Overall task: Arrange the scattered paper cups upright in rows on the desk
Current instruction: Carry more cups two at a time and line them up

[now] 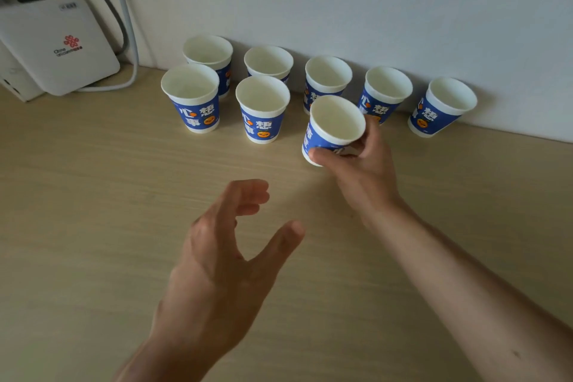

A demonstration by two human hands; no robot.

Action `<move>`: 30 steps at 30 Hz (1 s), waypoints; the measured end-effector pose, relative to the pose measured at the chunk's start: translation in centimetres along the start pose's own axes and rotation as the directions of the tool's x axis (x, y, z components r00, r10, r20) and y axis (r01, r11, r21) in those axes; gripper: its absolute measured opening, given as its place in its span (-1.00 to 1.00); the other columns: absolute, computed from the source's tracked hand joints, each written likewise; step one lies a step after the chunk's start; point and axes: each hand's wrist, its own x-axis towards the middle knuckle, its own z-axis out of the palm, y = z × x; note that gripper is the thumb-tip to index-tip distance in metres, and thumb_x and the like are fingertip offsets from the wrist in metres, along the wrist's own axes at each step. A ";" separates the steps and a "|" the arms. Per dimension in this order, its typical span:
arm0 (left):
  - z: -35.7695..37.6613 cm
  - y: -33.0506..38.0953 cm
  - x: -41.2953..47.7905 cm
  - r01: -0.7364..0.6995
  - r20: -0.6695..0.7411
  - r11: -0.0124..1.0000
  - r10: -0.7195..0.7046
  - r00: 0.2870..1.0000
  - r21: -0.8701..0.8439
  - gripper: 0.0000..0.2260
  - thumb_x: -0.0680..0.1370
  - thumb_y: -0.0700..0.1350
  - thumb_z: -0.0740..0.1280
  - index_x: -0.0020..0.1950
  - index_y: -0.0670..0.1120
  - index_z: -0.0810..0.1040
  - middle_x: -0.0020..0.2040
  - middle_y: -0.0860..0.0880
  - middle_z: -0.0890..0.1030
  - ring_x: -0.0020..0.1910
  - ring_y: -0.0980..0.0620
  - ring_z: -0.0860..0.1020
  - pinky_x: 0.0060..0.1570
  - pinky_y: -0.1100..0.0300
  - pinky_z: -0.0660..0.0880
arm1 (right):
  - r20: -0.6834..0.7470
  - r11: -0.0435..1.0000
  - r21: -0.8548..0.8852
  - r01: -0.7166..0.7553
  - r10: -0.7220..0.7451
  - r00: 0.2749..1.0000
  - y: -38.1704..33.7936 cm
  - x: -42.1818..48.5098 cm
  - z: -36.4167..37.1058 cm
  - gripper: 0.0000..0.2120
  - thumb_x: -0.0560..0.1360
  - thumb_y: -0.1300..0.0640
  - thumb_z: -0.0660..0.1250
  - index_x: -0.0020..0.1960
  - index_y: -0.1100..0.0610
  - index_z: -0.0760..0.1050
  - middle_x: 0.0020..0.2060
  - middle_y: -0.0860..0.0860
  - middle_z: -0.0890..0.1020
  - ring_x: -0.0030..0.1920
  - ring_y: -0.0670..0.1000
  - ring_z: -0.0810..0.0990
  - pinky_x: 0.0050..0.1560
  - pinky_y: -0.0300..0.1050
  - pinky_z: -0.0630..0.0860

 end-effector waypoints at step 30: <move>-2.0 0.3 -2.3 0.010 -0.005 1.000 -0.011 1.000 -0.017 -0.49 0.33 0.41 0.30 0.19 0.22 0.53 0.07 0.38 0.62 0.13 0.38 0.56 0.09 0.32 0.45 | -0.142 0.990 -0.138 -0.043 0.023 0.990 1.1 -1.2 -0.1 -0.35 0.40 0.20 0.54 0.42 0.06 0.37 0.18 -0.08 0.58 0.16 -0.15 0.55 0.07 -0.35 0.47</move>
